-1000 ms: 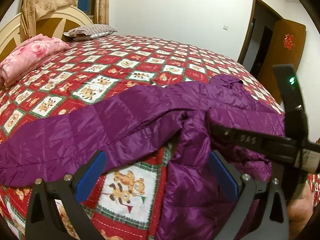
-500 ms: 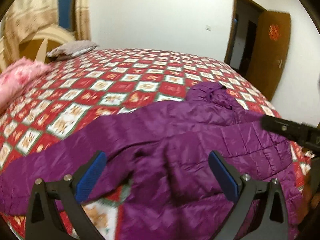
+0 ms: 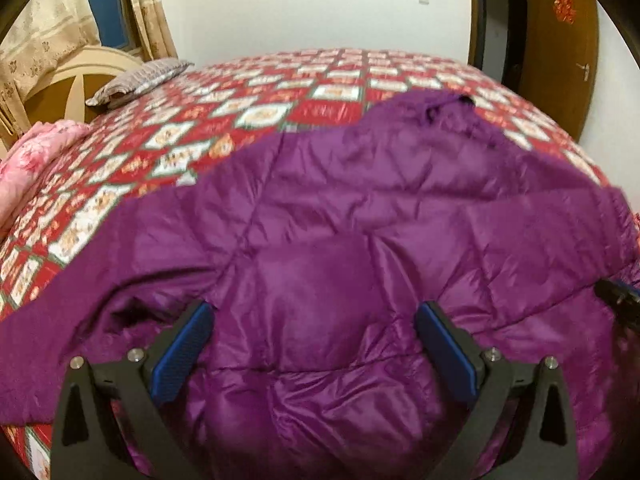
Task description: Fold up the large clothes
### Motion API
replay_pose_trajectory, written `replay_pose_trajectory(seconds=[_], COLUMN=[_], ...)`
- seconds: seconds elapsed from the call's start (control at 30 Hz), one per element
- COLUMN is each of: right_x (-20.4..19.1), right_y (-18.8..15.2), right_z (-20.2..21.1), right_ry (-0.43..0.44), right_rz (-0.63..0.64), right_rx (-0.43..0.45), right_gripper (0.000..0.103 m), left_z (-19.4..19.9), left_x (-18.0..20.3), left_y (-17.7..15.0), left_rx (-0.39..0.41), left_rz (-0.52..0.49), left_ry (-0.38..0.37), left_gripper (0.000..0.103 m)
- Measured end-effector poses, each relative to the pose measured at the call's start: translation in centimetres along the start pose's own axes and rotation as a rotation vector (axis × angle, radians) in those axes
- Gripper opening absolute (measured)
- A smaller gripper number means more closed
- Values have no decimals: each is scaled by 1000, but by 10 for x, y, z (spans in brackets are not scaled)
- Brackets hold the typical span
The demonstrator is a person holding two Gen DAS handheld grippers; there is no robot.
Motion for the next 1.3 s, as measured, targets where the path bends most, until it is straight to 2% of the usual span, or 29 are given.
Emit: replay_pose_trajectory(seconds=[0.07,0.17,0.23,0.33,0.4,0.5,0.57,0.63,0.73,0.8,0.87,0.93,0.97,1.0,1.03,1.07,1.1,1.13,1.17,1.3], right_x=[-3,-9,-11,-12,-13,-14,-14,-15,-18,-20,-23,-28,-31,-34,-39,-43,-47,-49,-52,-62], right_y=[-3,-7,-6,-7,-8,-9,-10,-10,-9,-9,-7,-9,-12,-15,-18,-21,-24,-26,-28,-33], right_z=[-2,-6,-8,-9,-7,-6,-5,-5,-7,-8,-5,5,11,17,25,31,39,45,50,72], right_ry=[-17,-31,-37,-16,-15,-14,-12,-14,-30,-45,-73,-98,-89,-75,-64,-63,-66,-65,-59,-14], right_rz=[17,55,71,80,83,84,84,86,99,110,120,119,112,107,108,114,119,119,118,106], right_rx=[12,37,35,37,39,48,51,48,37,26,12,15,23,30,38,48,62,72,81,120], right_gripper=[60,69,73,79,80,81,81,82,83,83,83,83,83,83,83,83,83,83,83,83], left_z=[-4,0,10,25,28,32,34,28,20,13,4,1,1,1,2,4,6,7,8,15], left_x=[2,-4,-22,-76,-124,-205,-258,-303,-364,-384,-402,-406,-404,-400,-396,-393,-390,-387,-384,-372], left_y=[-2,0,0,-7,-17,-42,-63,-84,-117,-130,-143,-148,-146,-143,-140,-139,-138,-135,-132,-118], left_rx=[-17,-42,-23,2,0,16,17,-22,-77,-117,-166,-163,-151,-140,-130,-108,-83,-55,-40,-14], left_rz=[-4,2,50,180,274,386,430,470,608,679,773,826,820,795,773,751,741,736,734,713], left_ry=[-6,-40,-51,-54,-8,156,303,425,531,551,523,482,486,483,483,478,450,405,374,338], left_gripper=[103,103,103,103,103,103,103,103,103,103,103,103,101,97,86,67,56,35,27,21])
Point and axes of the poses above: each gripper's, at about its wrist camera, not at the fingertips, and z roughly against the way its jaws point, x to its right, y to its top, the point moved 3 cm from there along -z, roughly the way its jaws point, and after that the axes turned 11 degrees about y, right-handed, at the moved point
